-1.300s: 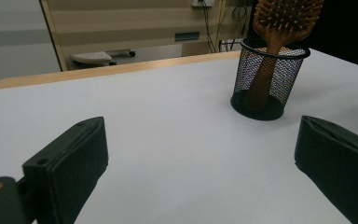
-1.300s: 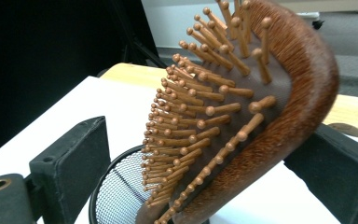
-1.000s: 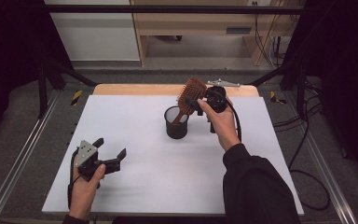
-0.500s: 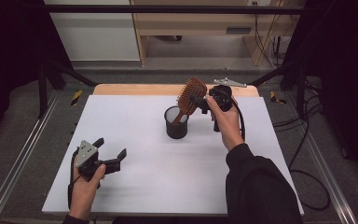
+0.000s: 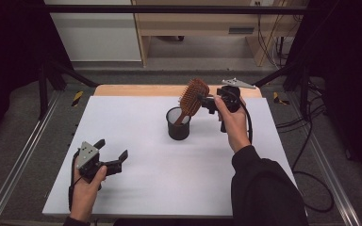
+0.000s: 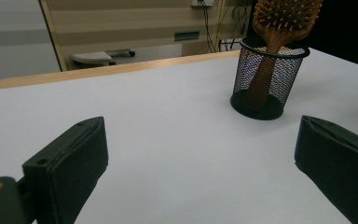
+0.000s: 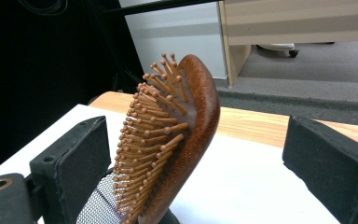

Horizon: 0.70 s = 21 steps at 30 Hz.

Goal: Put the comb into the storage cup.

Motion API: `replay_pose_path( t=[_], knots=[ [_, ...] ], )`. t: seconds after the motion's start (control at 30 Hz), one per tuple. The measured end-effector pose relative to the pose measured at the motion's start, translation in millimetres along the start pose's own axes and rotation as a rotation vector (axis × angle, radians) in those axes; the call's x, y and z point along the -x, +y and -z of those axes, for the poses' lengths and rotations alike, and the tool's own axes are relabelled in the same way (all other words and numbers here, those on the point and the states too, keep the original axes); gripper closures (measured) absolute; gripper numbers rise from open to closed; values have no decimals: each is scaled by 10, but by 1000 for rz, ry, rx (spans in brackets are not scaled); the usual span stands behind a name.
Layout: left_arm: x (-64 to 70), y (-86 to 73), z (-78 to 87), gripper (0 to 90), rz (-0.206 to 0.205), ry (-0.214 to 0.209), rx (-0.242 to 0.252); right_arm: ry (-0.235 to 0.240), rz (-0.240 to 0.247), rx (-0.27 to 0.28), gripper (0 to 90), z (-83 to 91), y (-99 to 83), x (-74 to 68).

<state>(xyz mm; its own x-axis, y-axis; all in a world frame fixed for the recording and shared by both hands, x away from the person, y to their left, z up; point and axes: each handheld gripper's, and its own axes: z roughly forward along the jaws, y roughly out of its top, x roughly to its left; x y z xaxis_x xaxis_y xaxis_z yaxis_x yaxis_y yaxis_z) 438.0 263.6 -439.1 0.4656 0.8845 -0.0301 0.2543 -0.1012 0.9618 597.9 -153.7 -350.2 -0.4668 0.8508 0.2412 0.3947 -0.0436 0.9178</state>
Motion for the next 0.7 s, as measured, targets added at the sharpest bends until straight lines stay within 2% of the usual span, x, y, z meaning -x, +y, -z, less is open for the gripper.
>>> replay_pose_path(
  t=[0.7],
  knots=[
    [2, 0, 1, 27, 0, -2, -1, -7, -11, 20, 71, 109, 9, 84]
  ],
)
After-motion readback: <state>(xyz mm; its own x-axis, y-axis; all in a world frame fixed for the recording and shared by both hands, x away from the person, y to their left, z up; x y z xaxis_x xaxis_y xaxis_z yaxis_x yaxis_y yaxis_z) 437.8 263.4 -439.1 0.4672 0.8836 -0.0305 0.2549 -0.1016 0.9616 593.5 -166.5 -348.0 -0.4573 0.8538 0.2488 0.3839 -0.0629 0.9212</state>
